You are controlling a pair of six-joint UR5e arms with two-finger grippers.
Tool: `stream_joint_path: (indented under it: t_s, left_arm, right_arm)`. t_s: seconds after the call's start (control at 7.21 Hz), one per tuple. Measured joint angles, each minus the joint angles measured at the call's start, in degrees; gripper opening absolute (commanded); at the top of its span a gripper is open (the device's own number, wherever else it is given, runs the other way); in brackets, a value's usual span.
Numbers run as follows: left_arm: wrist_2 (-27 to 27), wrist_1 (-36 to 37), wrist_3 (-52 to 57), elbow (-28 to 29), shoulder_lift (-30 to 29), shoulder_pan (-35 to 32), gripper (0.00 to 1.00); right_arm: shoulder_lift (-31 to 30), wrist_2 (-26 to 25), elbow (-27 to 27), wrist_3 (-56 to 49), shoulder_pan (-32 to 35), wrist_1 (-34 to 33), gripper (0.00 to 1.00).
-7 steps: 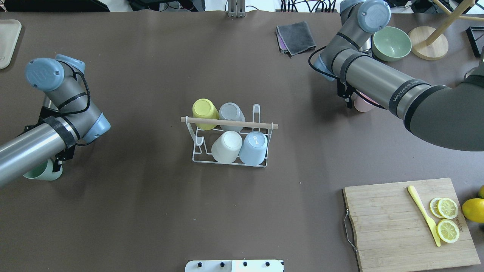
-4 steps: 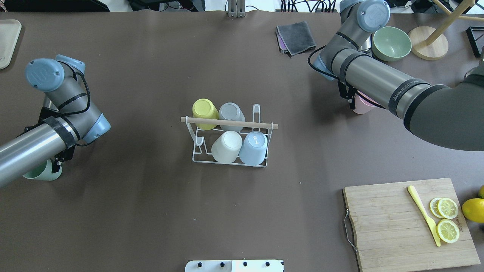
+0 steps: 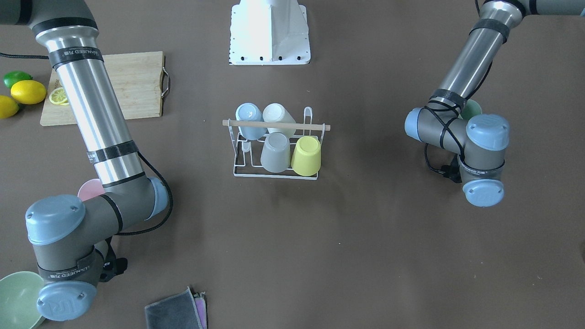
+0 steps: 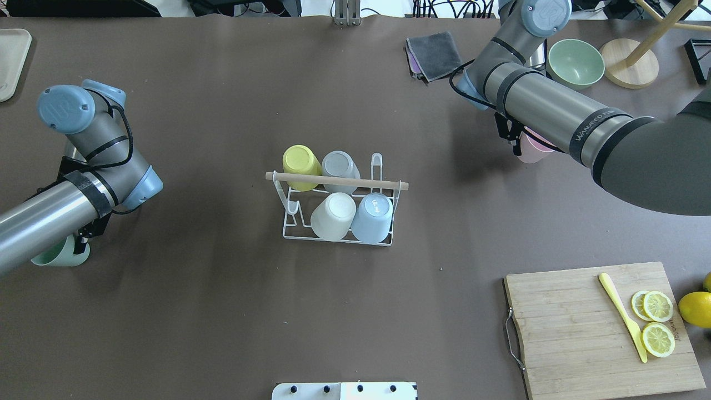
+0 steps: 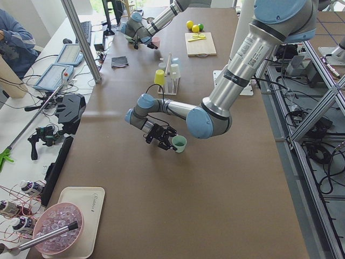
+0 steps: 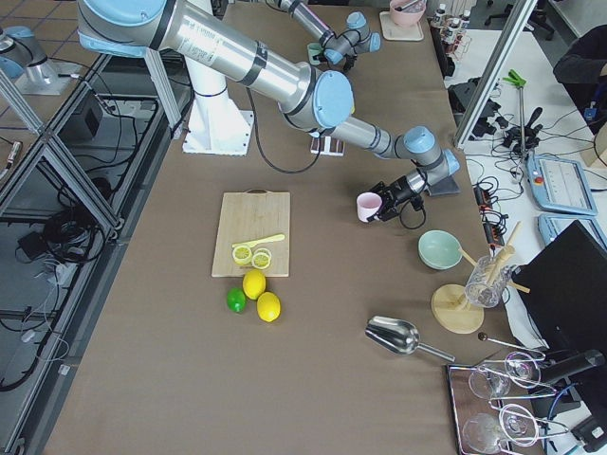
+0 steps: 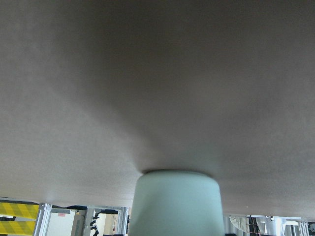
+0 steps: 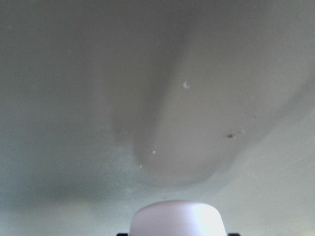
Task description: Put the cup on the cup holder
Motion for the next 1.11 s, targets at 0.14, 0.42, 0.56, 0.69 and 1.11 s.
stream_joint_path:
  t_s: [0.14, 0.42, 0.56, 0.69, 1.11]
  left_arm:
    - [0.1, 0.0, 0.0, 0.0, -0.1, -0.4, 0.56]
    - [0.1, 0.1, 0.0, -1.8, -0.5, -2.1, 0.56]
    - [0.0, 0.0, -0.2, -4.9, -0.6, -2.6, 0.56]
    - [-0.7, -0.6, -0.5, -8.4, -0.6, -3.4, 0.57]
    - [-2.4, -13.4, -1.9, -16.5, 0.1, -7.4, 0.54]
  right_arm:
    - [0.4, 0.3, 0.1, -0.3, 0.6, -1.2, 0.0]
    - [1.2, 0.5, 0.3, -2.2, 1.7, -3.0, 0.0]
    - [1.7, 0.6, 1.1, -4.1, 2.6, -4.8, 0.0]
    - [2.1, 0.6, 2.7, -5.7, 4.1, -6.5, 0.0]
    - [2.8, 1.8, 10.5, -6.5, 9.1, -8.9, 0.0]
